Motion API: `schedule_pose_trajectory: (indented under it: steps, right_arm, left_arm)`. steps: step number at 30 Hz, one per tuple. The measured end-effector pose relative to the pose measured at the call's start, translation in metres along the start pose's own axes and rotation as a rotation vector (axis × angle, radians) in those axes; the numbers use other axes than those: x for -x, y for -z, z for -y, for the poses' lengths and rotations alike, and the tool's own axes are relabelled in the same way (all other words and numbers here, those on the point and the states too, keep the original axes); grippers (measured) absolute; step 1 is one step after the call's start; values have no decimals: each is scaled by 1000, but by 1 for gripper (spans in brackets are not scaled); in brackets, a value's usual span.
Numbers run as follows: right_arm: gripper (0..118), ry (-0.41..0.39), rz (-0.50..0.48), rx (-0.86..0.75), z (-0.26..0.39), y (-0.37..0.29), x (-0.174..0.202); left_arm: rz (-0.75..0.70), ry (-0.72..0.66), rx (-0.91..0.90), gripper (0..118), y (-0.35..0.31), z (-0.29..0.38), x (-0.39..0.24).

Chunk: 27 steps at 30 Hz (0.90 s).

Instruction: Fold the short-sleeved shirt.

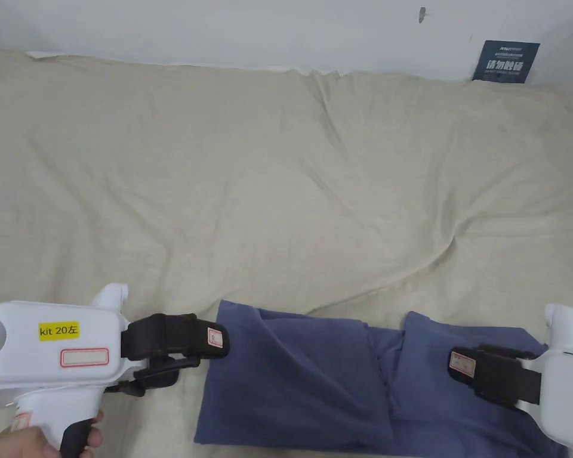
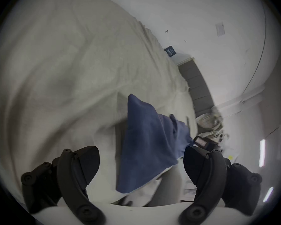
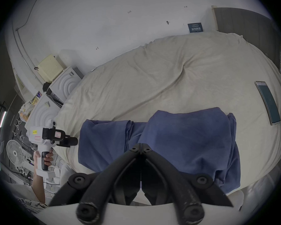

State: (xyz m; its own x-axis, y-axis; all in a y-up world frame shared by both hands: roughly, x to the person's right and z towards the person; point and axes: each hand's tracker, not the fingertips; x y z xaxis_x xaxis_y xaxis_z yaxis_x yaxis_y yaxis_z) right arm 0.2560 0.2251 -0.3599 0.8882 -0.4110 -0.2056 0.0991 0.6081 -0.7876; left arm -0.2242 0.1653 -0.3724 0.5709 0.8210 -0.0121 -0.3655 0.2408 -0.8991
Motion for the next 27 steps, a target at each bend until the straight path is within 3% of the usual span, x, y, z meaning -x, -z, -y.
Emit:
schedule_pose_trajectory:
  steps: [12, 14, 15, 16, 18, 20, 27]
  right_arm:
    - [0, -18, 15, 25, -4, 4, 3]
    - [0, -17, 18, 24, -4, 3, 3]
    - [0, -16, 17, 24, -4, 3, 3]
    - [0, -15, 15, 23, -4, 2, 2]
    - [0, -18, 13, 22, -5, 0, 1]
    - [0, -19, 22, 18, -5, -3, 0]
    - [0, 17, 25, 4, -6, -6, -11]
  left_arm:
    - [99, -32, 114, 105, 50, -9, -1]
    - [147, 0, 134, 82, 61, -8, -7]
    - [123, 14, 140, 61, 67, -7, -12]
    - [49, 36, 136, 14, 71, -7, -13]
    - [-47, 63, 159, 13, 82, -13, 2]
    - [63, -19, 143, 13, 76, -14, 12]
    - [9, 25, 112, 13, 56, -8, -2]
